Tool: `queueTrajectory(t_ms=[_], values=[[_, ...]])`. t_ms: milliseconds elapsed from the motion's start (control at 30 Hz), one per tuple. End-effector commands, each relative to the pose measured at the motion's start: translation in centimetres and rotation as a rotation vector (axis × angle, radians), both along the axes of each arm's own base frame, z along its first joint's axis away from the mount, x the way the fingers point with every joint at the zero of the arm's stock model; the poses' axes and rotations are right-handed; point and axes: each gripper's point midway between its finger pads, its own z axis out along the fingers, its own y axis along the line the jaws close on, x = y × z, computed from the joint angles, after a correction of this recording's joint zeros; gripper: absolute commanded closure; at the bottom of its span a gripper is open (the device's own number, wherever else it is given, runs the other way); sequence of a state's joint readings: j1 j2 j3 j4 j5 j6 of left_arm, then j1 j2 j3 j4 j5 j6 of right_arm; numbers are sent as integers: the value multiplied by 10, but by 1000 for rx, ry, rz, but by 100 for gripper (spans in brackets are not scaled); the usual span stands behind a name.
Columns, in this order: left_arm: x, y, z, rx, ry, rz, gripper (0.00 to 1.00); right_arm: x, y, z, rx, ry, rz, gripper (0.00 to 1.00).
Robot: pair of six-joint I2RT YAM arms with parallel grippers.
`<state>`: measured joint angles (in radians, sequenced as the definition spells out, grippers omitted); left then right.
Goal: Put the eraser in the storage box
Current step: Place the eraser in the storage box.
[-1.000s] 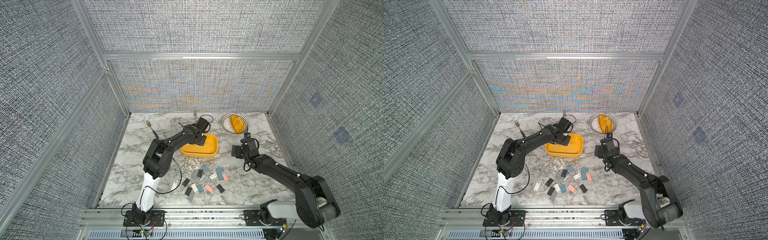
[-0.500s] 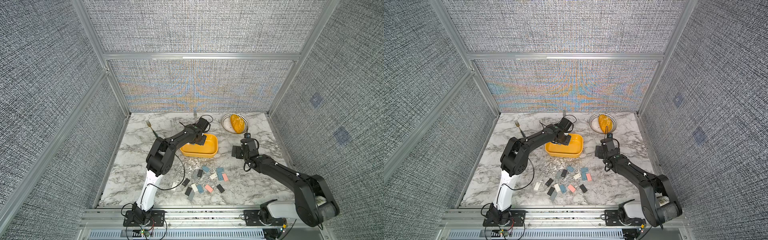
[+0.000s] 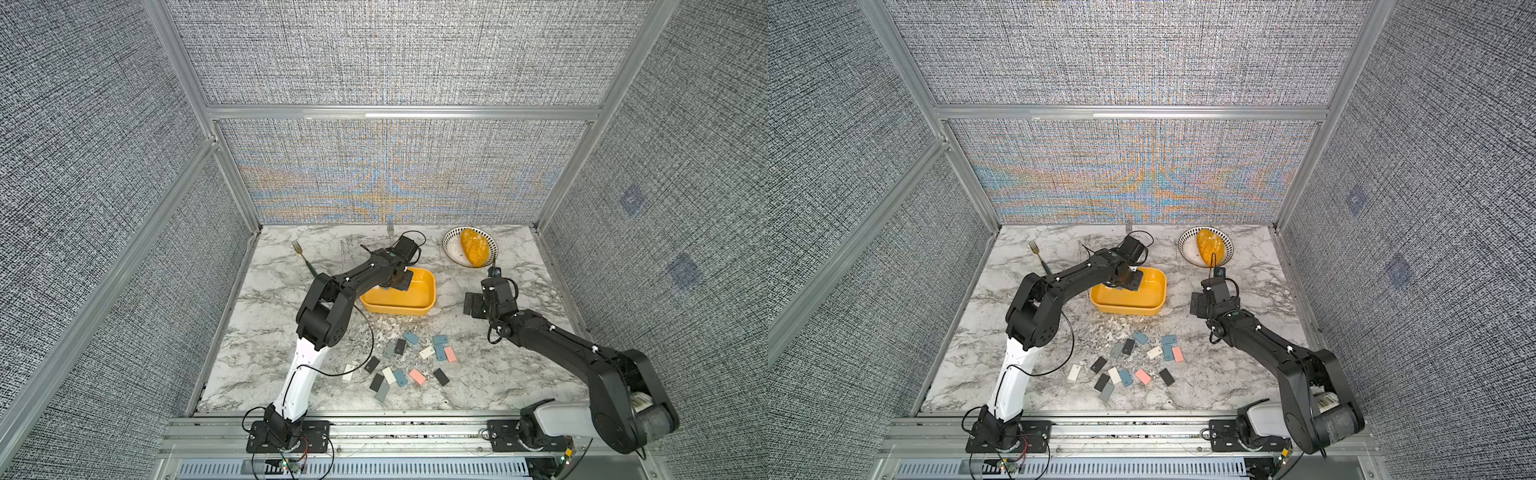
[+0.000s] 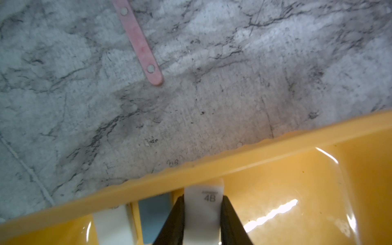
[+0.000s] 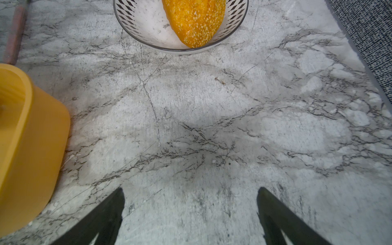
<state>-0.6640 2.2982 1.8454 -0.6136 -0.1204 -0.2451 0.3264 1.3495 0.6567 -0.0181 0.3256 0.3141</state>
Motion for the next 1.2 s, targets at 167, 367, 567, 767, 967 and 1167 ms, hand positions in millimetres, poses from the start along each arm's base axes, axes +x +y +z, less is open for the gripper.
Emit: queueTrajectory(t_ms=[167,367,567,767,967,1167], values=[[4,-1,-5,-7,0,16,71,-1,-1,0,1,-2,-5,2],[4,1,-10,5,5,19,68,0,0,1,3,-4,-2,2],[5,0,-8,-2,4,16,57,2,1,2,8,-5,1,2],[4,-4,0,-21,-3,10,45,2,2,2,9,-5,2,2],[4,-10,31,-83,-42,2,41,2,1,3,8,-4,3,2],[0,-11,84,-168,-120,-4,39,3,2,4,10,-7,3,2]])
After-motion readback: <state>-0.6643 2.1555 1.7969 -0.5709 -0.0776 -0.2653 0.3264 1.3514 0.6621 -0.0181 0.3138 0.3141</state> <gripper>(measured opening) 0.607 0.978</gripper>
